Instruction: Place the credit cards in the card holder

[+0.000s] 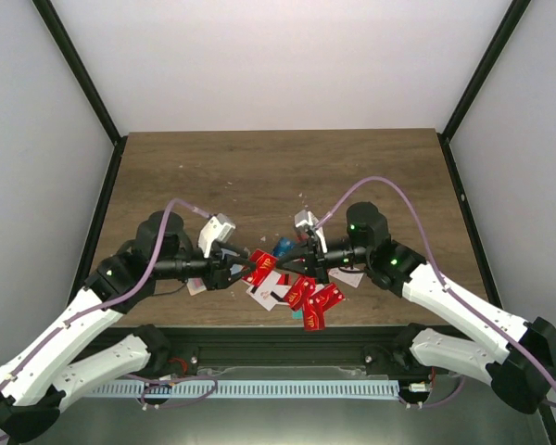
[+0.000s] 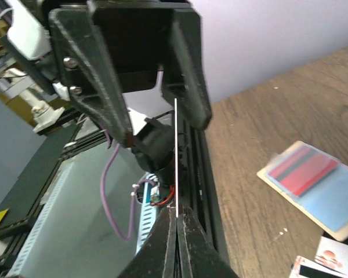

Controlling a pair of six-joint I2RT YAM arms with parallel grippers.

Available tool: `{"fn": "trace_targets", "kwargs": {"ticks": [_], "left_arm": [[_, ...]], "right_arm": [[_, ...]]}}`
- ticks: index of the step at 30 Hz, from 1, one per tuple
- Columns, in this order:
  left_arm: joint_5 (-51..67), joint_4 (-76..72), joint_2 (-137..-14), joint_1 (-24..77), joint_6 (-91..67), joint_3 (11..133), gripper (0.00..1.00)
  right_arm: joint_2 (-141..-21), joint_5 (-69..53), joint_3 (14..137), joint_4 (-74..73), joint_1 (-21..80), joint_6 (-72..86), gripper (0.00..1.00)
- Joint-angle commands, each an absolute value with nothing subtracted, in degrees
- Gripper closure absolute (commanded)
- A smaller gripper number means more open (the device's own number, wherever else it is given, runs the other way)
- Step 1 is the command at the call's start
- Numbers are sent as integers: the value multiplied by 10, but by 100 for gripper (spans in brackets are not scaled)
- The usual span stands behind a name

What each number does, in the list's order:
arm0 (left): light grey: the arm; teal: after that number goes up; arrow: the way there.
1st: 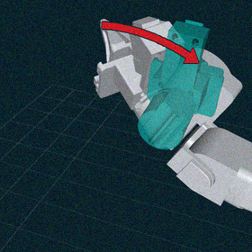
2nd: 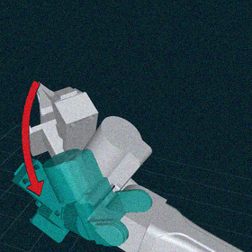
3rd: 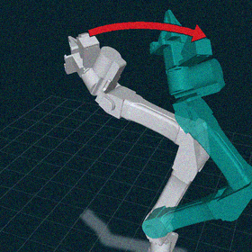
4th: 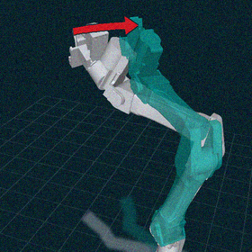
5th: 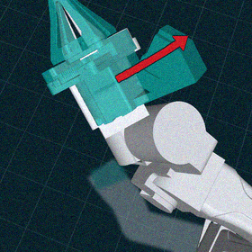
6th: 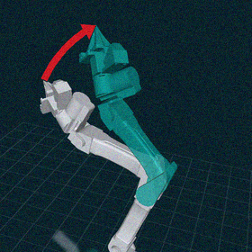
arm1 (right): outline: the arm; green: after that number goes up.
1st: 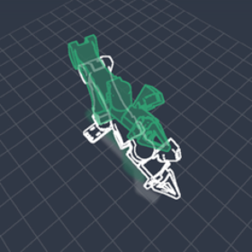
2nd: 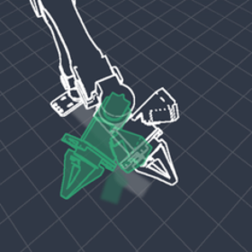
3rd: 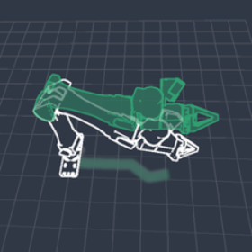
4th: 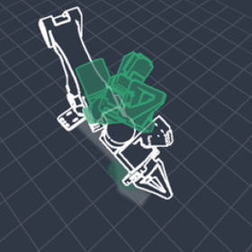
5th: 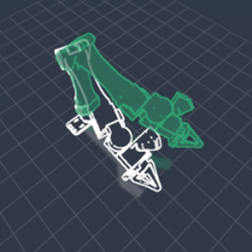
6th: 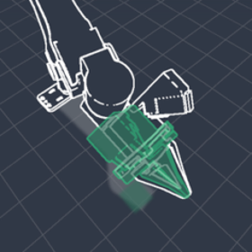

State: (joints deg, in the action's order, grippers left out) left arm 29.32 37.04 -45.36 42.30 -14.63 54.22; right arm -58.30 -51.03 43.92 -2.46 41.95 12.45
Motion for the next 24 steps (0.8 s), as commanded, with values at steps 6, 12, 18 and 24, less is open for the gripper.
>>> {"fn": "trace_targets", "kwargs": {"ticks": [6,12,18,24], "left_arm": [[345,374,-459,421,-110,534,61],[370,372,-450,421,-104,530,69],[371,360,-447,420,-116,520,77],[355,365,-420,420,-121,523,75]], "right_arm": [[-596,-608,483,-14,416,84,99],[-601,-604,492,-21,416,74,99],[-614,-611,503,-34,416,60,99],[-626,-623,518,-62,416,40,99]]}}
